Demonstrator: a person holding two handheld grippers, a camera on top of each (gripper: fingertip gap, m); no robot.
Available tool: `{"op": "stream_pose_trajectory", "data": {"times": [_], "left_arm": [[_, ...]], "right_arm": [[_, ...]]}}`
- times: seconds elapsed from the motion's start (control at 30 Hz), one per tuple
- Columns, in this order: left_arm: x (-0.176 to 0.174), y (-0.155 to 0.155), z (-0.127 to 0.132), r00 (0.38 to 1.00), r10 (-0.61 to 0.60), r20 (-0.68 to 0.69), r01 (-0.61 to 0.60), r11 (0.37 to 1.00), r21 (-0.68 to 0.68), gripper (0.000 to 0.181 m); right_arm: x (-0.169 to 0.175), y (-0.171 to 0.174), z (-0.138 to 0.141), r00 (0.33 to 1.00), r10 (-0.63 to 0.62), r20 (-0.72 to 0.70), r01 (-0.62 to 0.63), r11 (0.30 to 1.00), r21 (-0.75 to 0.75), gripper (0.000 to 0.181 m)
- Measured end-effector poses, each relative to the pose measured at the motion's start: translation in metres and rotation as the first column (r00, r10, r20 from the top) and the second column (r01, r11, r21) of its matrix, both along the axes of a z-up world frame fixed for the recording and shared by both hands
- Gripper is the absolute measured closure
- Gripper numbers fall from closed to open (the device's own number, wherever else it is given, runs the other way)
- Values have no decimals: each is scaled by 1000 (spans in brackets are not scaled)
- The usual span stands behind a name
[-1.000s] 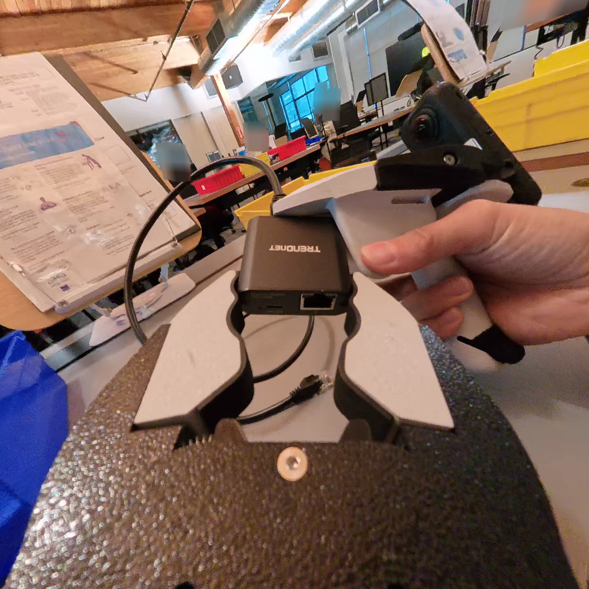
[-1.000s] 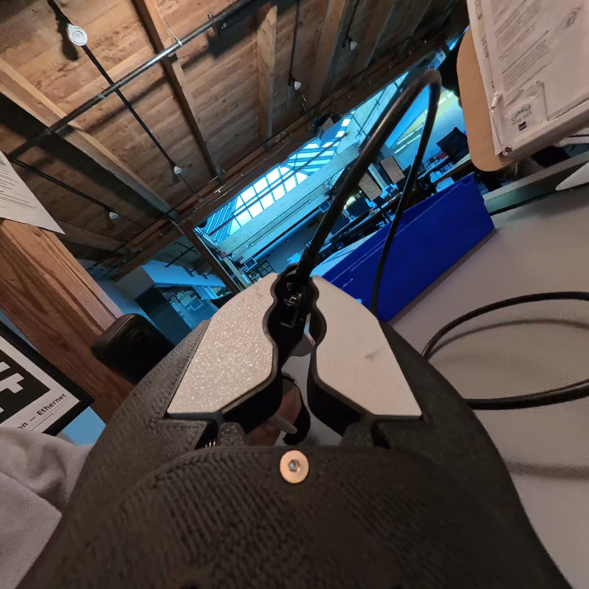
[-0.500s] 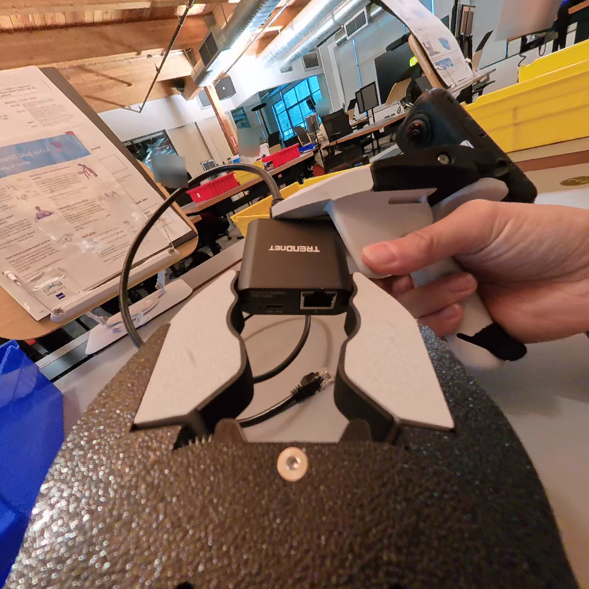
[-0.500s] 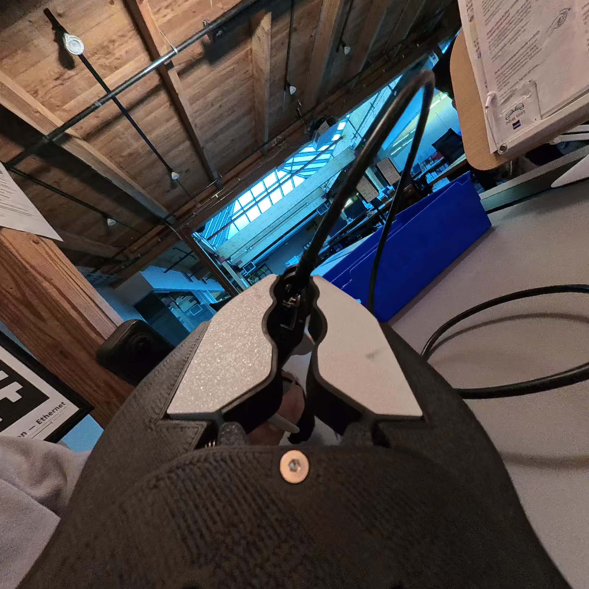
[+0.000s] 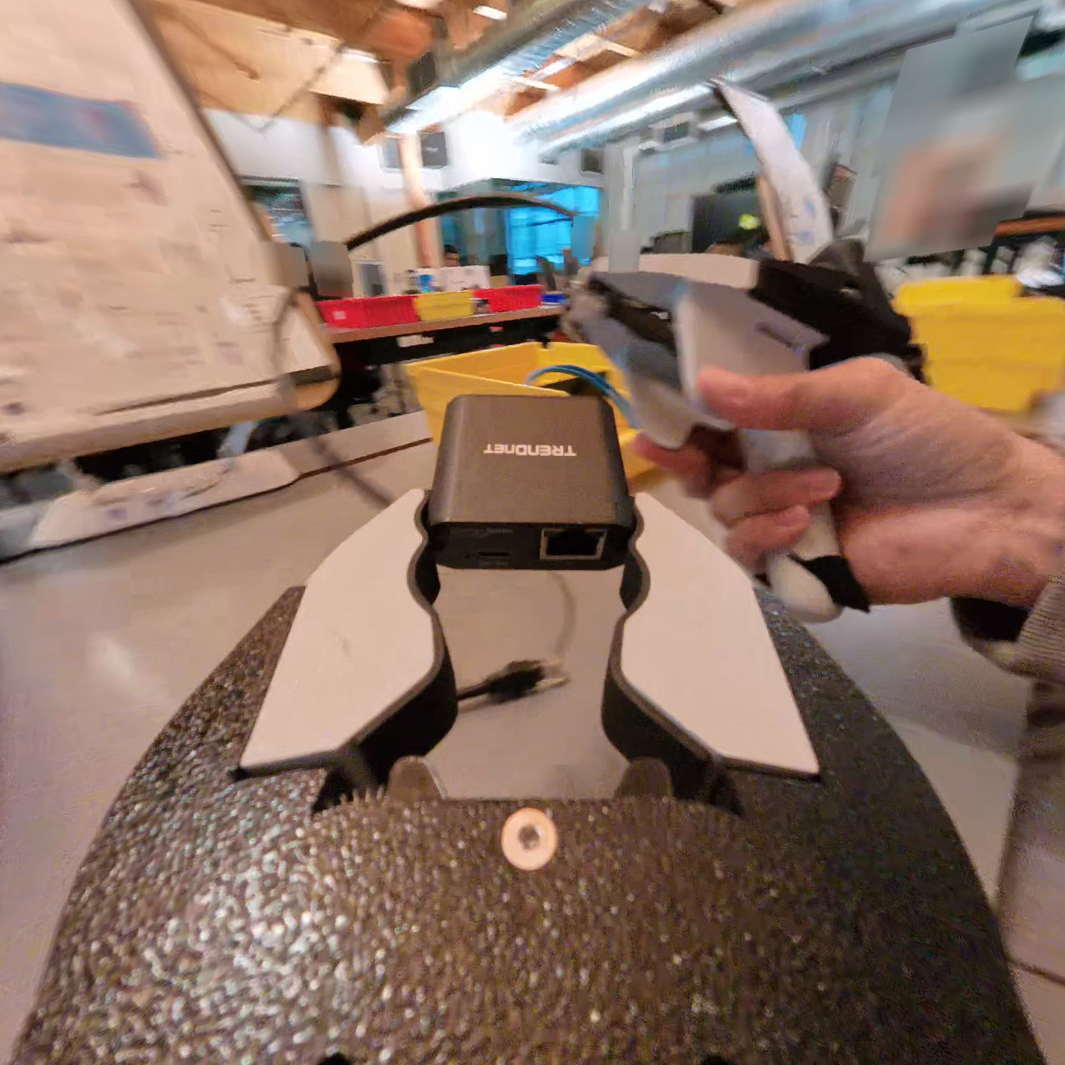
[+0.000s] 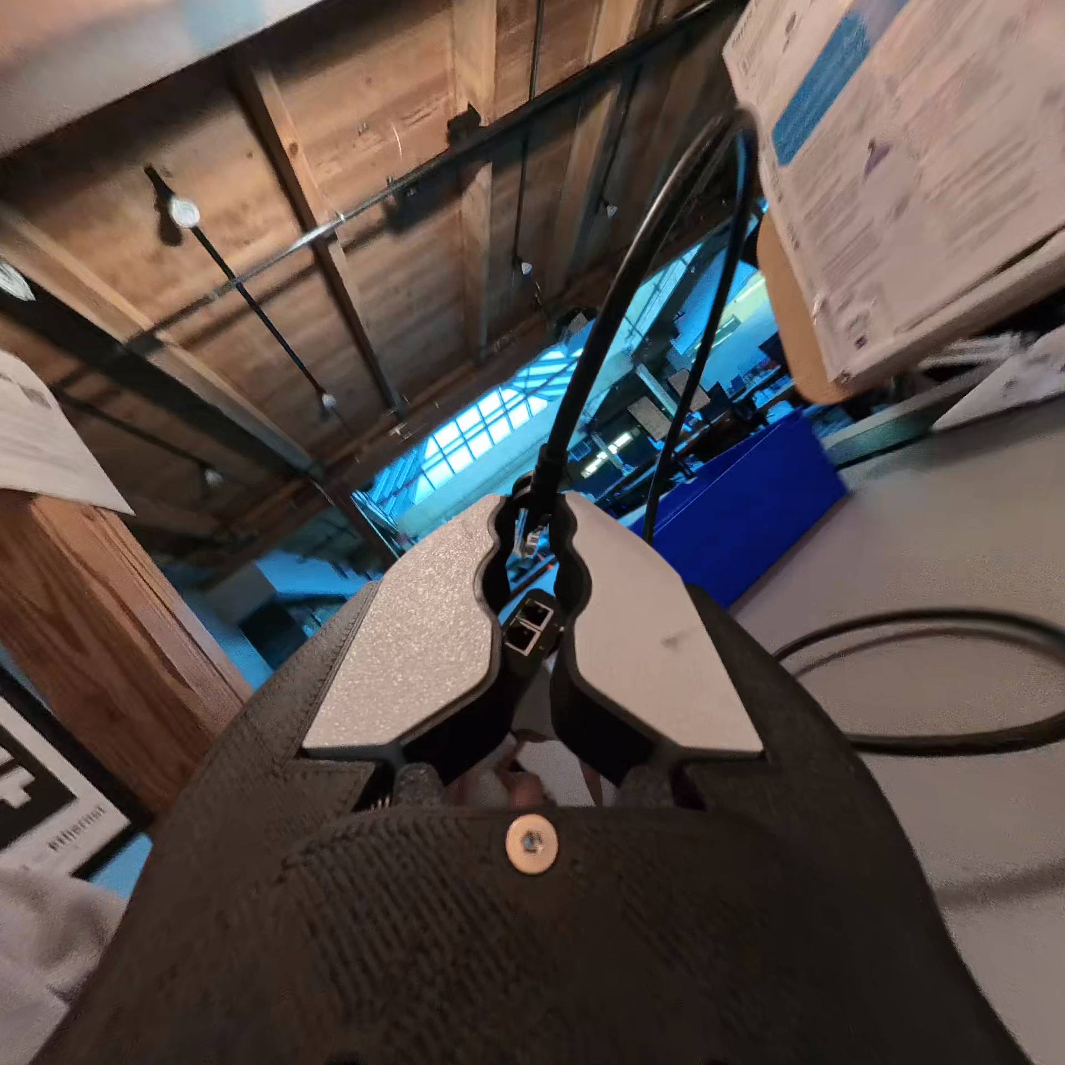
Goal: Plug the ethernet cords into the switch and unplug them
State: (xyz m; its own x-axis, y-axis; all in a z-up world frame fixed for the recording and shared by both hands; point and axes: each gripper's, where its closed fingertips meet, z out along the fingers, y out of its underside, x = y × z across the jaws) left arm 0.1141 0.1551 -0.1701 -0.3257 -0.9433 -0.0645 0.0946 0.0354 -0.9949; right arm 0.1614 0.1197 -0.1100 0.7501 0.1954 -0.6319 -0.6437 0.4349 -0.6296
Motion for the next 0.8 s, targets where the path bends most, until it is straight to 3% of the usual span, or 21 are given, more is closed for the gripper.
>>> {"op": "stream_pose_trajectory", "data": {"times": [0.07, 0.13, 0.3, 0.37, 0.6, 0.7, 0.8], "left_arm": [[2, 8, 5, 998, 53, 34, -55, 995, 85, 120], [1, 3, 16, 996, 48, 78, -60, 985, 163, 120], [-7, 6, 30, 986, 53, 157, -105, 932, 348, 120], [-6, 14, 31, 985, 69, 160, -122, 929, 351, 120], [-5, 26, 31, 990, 60, 128, -96, 949, 300, 120], [-5, 27, 33, 990, 55, 127, -90, 954, 288, 120], [-4, 28, 34, 991, 48, 122, -81, 956, 282, 120]], "right_arm": [[9, -7, 0, 987, -85, 138, 98, 991, -93, 168], [5, -6, 1, 981, -72, 182, 97, 986, -136, 167], [18, -44, 38, 952, -77, 295, 130, 978, -164, 167], [24, -67, 57, 926, -106, 362, 178, 969, -172, 168], [36, -99, 108, 846, 12, 534, 129, 966, -226, 168], [62, -114, 131, 833, 20, 553, 109, 974, -200, 168], [104, -121, 124, 830, 61, 555, 125, 948, -292, 168]]}}
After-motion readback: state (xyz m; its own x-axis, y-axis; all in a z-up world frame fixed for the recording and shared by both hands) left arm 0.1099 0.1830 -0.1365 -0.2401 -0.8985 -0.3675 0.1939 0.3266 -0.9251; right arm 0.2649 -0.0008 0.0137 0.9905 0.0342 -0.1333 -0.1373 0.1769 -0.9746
